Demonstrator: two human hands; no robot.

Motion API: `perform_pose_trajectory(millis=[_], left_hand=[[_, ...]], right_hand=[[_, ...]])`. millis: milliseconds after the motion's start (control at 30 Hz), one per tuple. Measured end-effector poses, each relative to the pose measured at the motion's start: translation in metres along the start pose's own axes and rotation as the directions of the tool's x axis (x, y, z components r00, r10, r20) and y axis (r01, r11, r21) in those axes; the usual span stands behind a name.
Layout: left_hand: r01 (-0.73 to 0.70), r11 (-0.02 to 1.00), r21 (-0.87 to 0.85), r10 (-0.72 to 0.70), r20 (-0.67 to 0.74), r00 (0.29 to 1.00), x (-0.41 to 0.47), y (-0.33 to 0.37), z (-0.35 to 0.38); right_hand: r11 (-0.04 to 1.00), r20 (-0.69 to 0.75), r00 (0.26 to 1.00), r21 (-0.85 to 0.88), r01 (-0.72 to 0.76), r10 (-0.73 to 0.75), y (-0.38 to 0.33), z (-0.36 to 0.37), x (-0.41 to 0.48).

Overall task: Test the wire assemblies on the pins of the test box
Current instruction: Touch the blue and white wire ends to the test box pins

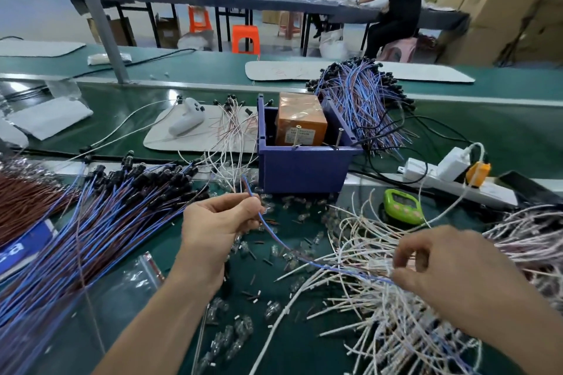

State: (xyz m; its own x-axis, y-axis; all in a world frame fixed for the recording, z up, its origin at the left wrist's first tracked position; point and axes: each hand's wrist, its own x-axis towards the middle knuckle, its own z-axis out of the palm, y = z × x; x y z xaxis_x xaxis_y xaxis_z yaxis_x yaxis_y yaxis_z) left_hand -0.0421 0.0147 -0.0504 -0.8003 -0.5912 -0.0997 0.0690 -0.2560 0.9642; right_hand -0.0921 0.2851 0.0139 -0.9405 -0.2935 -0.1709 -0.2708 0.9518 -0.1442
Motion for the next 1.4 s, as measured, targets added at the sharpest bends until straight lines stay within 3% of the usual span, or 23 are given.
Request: perform_pose_trajectory(millis=[133,533,633,733,800,933,1100,1200,1267,1333,1400], left_hand=[[-0.04,0.997,0.061,0.042,-0.028,0.999,-0.001,-0.002,0.002],[-0.064,0.997,0.051,0.064,-0.007,0.998,0.002,-0.01,-0.002],[-0.048,0.998,0.027,0.047,0.038,0.998,0.003,-0.009,-0.003],[0.008,1.0,0.019,-0.01,0.097,0.995,0.001,-0.009,0.0],[0.042,0.999,0.029,-0.045,0.147,0.988,-0.003,-0.01,0.003],[0.092,0.995,0.032,-0.097,0.21,0.973,-0.011,-0.009,0.007],[0.18,0.983,-0.046,-0.158,0.3,0.941,-0.015,-0.006,0.013],[0.265,0.964,-0.022,-0.226,0.454,0.862,-0.02,-0.004,0.012],[0.319,0.948,0.011,-0.274,0.543,0.794,-0.024,-0.002,0.011],[0.321,0.947,0.021,-0.283,0.527,0.801,-0.025,-0.002,0.011],[0.307,0.951,-0.033,-0.263,0.435,0.861,-0.024,-0.003,0.012]], right_hand=[[0.994,0.089,0.995,-0.104,-0.029,0.039,0.007,0.005,-0.014],[0.999,-0.177,0.984,0.031,-0.003,0.009,0.005,0.023,-0.023],[0.987,-0.391,0.92,0.15,0.057,0.006,0.006,0.017,-0.019],[0.971,-0.629,0.776,0.159,0.179,-0.04,-0.009,0.007,-0.012],[0.938,-0.674,0.736,0.209,0.276,-0.066,-0.027,0.003,-0.005],[0.874,-0.574,0.809,0.322,0.364,-0.126,-0.052,0.018,0.0],[0.825,-0.564,0.752,0.205,0.527,-0.34,-0.071,0.056,-0.016],[0.802,-0.527,0.709,0.081,0.592,-0.469,-0.081,0.071,-0.015],[0.787,-0.467,0.718,0.072,0.613,-0.517,-0.084,0.075,-0.011],[0.748,-0.379,0.756,0.205,0.631,-0.533,-0.085,0.076,-0.008],[0.669,-0.289,0.832,0.496,0.554,-0.474,-0.083,0.073,-0.004]])
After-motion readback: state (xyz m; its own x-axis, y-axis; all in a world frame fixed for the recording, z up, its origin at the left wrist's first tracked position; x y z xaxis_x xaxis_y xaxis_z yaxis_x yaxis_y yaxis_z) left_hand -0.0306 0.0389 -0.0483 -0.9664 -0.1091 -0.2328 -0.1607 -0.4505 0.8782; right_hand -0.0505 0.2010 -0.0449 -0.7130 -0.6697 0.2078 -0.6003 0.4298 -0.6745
